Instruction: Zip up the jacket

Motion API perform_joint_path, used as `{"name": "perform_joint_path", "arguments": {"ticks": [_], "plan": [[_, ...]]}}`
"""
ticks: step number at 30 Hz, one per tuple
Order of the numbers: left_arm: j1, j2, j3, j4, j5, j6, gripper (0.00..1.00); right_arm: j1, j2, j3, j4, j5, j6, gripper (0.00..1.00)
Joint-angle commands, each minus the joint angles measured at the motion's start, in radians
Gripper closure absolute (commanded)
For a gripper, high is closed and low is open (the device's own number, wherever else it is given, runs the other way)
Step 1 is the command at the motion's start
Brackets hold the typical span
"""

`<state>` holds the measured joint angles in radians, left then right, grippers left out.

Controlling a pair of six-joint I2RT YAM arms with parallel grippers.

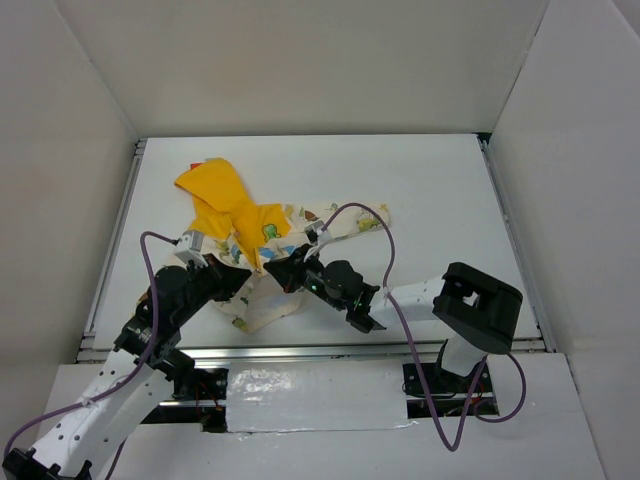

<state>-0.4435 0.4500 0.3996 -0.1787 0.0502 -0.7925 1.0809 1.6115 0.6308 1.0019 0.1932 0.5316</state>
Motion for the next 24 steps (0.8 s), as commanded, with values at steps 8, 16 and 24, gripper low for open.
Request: {"name": "perform_joint_path", "arguments": {"ticks": [8,16,24], "plan": [[0.003,0.007,-0.016,0.087,0.033,-0.016,1.0,-0.015,-0.002,0.029,0.075,-0.024,0.005,1.0],[0.003,0.004,-0.019,0.087,0.036,-0.016,1.0,-0.026,-0.005,0.033,0.07,-0.035,0.007,1.0],[0.003,0.001,-0.03,0.087,0.039,-0.017,1.0,-0.038,-0.007,0.033,0.066,-0.052,0.008,1.0]]}}
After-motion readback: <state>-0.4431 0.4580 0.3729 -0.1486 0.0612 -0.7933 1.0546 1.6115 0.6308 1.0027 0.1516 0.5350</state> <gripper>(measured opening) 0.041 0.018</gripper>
